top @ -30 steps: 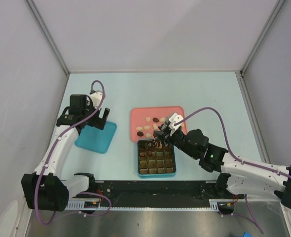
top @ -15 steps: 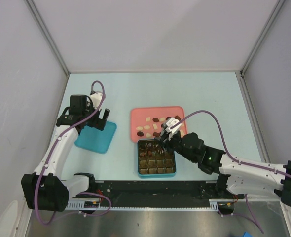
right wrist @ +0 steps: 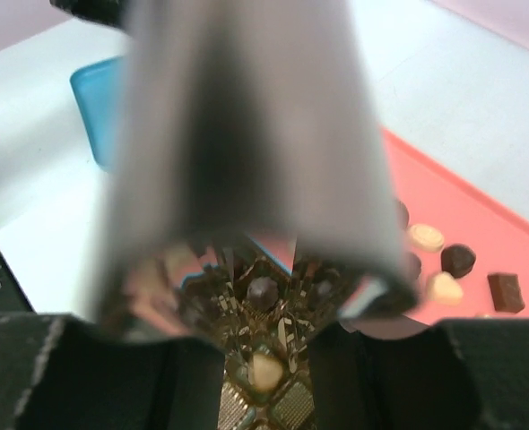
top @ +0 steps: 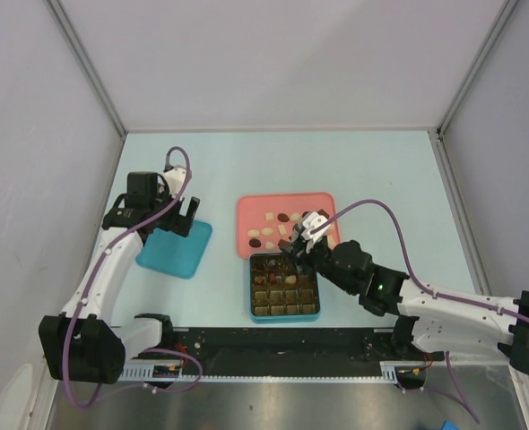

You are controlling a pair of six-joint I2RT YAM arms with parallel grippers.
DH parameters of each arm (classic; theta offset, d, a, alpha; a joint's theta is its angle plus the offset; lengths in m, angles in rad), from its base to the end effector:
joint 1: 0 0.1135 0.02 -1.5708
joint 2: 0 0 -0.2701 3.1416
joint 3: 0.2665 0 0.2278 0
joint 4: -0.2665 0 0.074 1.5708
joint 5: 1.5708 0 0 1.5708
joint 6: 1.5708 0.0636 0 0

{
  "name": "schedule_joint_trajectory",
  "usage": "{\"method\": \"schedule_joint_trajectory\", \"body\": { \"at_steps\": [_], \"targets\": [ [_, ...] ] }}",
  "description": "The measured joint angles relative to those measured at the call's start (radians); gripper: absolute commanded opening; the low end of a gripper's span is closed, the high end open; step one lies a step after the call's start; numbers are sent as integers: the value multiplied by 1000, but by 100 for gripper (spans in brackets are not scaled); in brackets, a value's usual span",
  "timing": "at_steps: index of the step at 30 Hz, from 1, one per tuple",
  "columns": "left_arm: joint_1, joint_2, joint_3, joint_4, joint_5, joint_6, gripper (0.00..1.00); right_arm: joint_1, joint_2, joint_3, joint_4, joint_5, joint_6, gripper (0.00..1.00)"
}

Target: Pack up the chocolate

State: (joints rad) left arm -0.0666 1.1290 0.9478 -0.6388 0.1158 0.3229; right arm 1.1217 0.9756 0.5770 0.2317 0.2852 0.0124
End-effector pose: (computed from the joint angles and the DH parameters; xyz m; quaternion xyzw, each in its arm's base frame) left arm 0.2241 -0.0223 0.2768 0.2006 0.9071 -0.0066 0.3699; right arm 0.1149 0.1972 0.2847 -0.3200 0.6909 0.2518 0.5974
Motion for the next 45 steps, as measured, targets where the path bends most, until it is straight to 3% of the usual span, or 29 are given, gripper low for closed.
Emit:
{"method": "schedule_joint_trajectory", "body": {
  "at_steps": [6,12,19,26,45],
  "targets": [
    [0,0,0,0,0,0,100,-47,63,0,201,-14,-90,32],
    [0,0,0,-1,0,0,100,-198,292,50,433,-82,-134,31],
    [0,0,0,-3,-1,0,100,-291,580,184,640,-138,-143,35],
    [0,0,0,-3,-1,0,100,-319,700,227,725,-145,-129,47],
    [0,0,0,-3,-2,0,100,-348,810,257,754,-156,-94,49]
  ]
}}
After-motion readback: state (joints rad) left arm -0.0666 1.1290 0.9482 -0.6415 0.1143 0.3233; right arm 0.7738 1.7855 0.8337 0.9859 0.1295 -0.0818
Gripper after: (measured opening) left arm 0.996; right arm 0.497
